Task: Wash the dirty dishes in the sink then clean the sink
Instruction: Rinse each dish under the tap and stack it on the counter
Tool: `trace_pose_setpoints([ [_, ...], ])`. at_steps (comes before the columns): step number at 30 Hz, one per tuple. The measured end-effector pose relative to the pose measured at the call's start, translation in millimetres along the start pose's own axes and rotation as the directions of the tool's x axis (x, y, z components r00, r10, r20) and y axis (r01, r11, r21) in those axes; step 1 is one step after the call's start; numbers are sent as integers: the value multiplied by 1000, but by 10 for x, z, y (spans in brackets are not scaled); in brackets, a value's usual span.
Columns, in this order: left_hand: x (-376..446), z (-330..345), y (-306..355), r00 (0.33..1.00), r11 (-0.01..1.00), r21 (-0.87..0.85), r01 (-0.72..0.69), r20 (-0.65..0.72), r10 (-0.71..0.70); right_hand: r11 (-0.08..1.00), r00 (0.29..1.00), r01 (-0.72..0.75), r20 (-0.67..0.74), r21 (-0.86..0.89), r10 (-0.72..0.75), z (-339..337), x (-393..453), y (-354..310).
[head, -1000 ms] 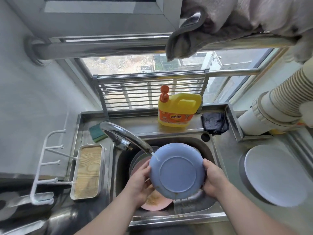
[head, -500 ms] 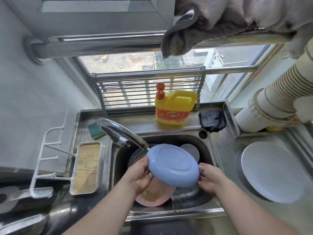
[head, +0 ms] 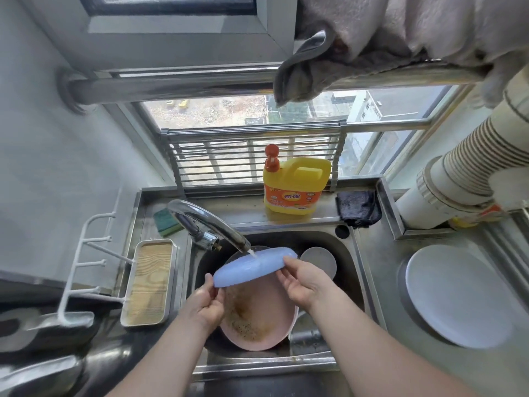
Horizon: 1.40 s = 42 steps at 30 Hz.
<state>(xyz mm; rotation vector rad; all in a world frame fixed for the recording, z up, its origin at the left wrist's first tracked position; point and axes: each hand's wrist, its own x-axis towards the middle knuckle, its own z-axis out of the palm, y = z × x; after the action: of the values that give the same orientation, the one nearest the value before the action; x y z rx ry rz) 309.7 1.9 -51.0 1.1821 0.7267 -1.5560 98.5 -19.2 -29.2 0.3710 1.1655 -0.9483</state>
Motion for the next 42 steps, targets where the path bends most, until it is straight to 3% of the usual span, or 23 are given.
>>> trace_pose_setpoints([
  [6,-86,-395,222,998,1000,21,-12,-54,13,977,1000,-24,-7,-212,23,349,50,330],
  [11,-89,-615,239,1000,986,167,-5,23,2,940,999,-32,-8,-339,31,247,86,425],
  [16,-93,-625,140,995,970,235,-59,92,38,889,996,53,-42,-455,-81,63,166,354],
  [26,-87,-501,-182,984,952,305,-17,173,-38,832,942,286,-19,-476,-335,-150,181,136],
  [33,-51,-230,-320,981,918,396,14,171,-88,871,959,282,79,-401,-274,-473,63,-69],
  [42,-31,249,-472,977,759,649,46,129,-170,800,950,309,126,-515,-286,-955,-70,-359],
])
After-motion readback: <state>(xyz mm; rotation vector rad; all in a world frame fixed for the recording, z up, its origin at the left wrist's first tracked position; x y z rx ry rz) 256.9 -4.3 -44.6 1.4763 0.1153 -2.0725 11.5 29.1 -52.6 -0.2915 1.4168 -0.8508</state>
